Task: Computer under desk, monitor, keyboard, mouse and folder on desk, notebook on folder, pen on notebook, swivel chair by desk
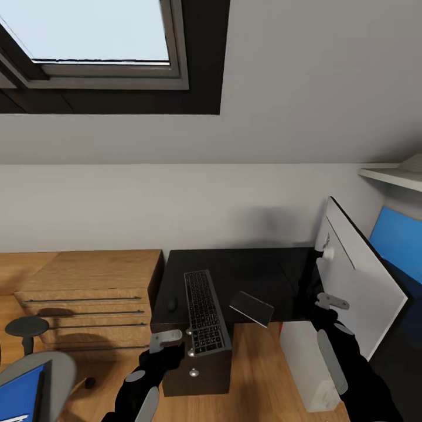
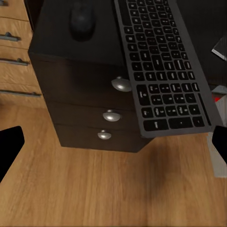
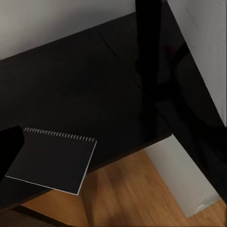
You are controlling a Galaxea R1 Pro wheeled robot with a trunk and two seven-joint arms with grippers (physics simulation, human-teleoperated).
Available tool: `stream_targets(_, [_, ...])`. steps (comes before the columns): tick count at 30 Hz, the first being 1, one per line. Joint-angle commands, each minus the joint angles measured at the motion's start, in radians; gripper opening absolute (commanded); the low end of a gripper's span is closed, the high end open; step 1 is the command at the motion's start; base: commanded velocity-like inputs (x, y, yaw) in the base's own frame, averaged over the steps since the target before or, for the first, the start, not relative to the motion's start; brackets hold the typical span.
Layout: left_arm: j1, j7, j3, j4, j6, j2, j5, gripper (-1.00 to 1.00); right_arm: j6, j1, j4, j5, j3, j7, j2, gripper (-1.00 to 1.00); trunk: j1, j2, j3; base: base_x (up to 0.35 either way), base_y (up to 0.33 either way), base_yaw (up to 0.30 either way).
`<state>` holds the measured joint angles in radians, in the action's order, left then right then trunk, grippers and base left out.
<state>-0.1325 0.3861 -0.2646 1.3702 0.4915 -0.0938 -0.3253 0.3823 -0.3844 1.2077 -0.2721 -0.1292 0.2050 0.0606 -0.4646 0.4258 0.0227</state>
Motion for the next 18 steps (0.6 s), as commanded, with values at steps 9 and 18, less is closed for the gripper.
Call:
stream_targets(9, [-0.001,0.007,-0.001,0.003,-0.003,0.001,-0.011,1.00,0.000,-0.001,-0.003,-0.011,-0.010,0.007,0.000,1.00,-0.001,0.002,-0.008,0.006,-0.002,-0.172])
stream_targets(18, [-0.001,0.000,-0.001,0.006,-0.052,0.008,-0.013,1.00,-0.002,-0.001,-0.006,-0.010,-0.012,0.007,-0.001,1.00,-0.001,0.002,-0.014,0.254,0.000,-0.180])
